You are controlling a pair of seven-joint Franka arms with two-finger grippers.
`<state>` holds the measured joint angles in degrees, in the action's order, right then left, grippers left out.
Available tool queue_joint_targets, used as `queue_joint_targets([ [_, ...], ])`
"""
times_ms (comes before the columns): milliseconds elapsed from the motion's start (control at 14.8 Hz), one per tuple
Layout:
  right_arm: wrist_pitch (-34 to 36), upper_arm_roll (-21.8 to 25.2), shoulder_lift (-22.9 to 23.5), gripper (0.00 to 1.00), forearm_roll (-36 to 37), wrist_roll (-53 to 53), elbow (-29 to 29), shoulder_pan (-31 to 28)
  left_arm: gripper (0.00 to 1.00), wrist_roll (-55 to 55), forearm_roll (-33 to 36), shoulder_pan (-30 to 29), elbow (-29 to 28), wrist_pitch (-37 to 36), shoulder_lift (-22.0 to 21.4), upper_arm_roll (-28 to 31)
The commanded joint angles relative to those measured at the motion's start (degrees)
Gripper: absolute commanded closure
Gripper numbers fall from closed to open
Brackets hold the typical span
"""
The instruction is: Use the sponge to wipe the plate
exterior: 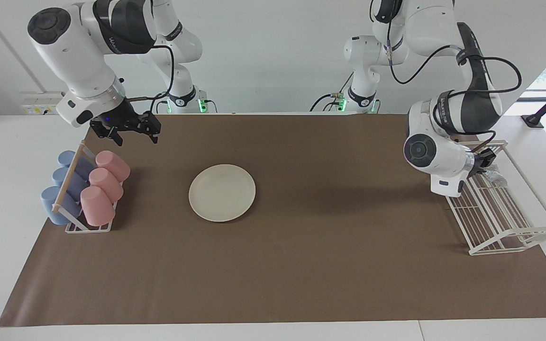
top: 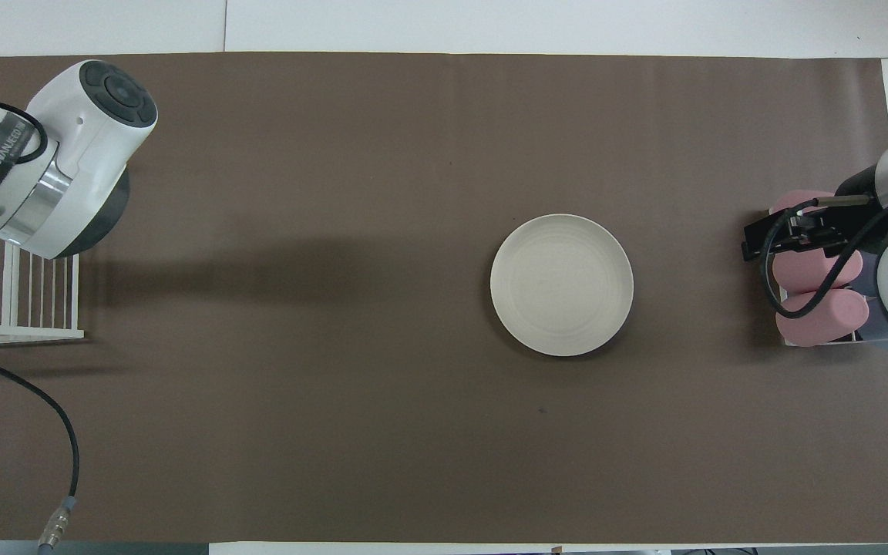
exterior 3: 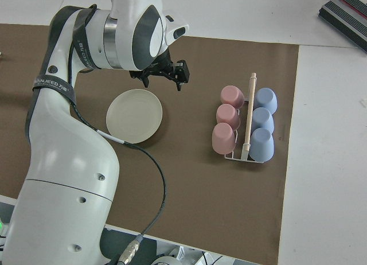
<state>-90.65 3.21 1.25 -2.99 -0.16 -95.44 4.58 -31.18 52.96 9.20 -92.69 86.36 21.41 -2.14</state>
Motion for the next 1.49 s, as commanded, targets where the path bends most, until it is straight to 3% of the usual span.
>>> queue_joint_targets([
  [0,0.6,-0.8,-1.2,0.0,0.9,1.0,-1.1,-0.7,1.0,-1.8,1.2,-0.2,-0.5,1.3,-0.1,-0.1],
  [406,0.7,-0.8,-1.2,0.0,0.9,1.0,-1.2,-0.1,1.0,-1.9,0.4,-0.8,-0.6,3.8,0.0,-0.1],
  [541,0.7,-0.8,-1.3,0.0,0.9,1.0,-1.1,-0.1,0.41,-2.0,0.4,-0.9,-1.2,4.7,0.0,-0.2],
  [812,0.6,-0.8,-1.2,0.0,0.9,1.1,-1.1,-0.1,0.0,-1.9,0.2,-1.0,-1.4,5.2,-0.3,-0.2],
  [1150,0.2,-0.8,-1.2,0.0,1.2,1.2,-1.0,-0.1,0.0,-1.7,-4.4,-2.1,-0.5,5.5,-1.4,-0.3],
  [1421,-2.1,-0.8,-1.2,0.0,2.7,1.3,-0.5,-0.1,0.0,0.0,-14.8,-3.9,2.1,6.4,-4.4,-0.3],
])
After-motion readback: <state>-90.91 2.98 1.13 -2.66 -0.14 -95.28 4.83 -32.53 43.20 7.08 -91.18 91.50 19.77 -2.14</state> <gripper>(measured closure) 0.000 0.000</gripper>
